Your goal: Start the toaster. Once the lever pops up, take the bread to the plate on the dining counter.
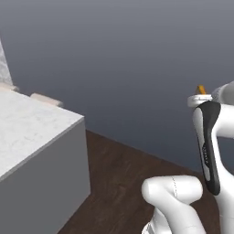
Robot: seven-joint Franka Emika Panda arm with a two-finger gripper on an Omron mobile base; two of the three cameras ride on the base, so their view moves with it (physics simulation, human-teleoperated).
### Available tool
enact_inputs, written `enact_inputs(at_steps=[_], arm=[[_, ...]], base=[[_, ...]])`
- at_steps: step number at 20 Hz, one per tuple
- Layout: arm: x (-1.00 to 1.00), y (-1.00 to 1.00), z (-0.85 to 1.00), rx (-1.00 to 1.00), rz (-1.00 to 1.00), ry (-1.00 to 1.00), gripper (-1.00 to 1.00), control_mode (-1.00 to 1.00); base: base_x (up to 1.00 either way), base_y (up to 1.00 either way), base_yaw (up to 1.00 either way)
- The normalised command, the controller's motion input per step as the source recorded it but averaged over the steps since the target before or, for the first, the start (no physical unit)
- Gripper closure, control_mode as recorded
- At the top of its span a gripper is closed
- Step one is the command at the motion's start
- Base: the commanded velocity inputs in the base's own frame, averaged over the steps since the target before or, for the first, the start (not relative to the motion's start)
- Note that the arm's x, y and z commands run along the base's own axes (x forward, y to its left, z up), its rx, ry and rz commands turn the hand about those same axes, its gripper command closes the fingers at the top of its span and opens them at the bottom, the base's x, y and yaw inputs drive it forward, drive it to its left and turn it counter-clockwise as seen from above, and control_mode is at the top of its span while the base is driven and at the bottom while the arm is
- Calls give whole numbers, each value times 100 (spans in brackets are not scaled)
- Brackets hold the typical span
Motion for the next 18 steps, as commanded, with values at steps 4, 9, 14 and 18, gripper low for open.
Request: enact_inputs(at_steps=[4, 9, 14, 18], arm=[[0, 0, 0, 0, 0, 0, 100, 100], [0, 0, 0, 0, 0, 0, 100, 100], [0, 0, 0, 0, 0, 0, 100, 100], [0, 0, 0, 0, 0, 0, 100, 100]], base=[[100, -15, 0], [100, -36, 8], [100, -46, 24], [100, -42, 39]])
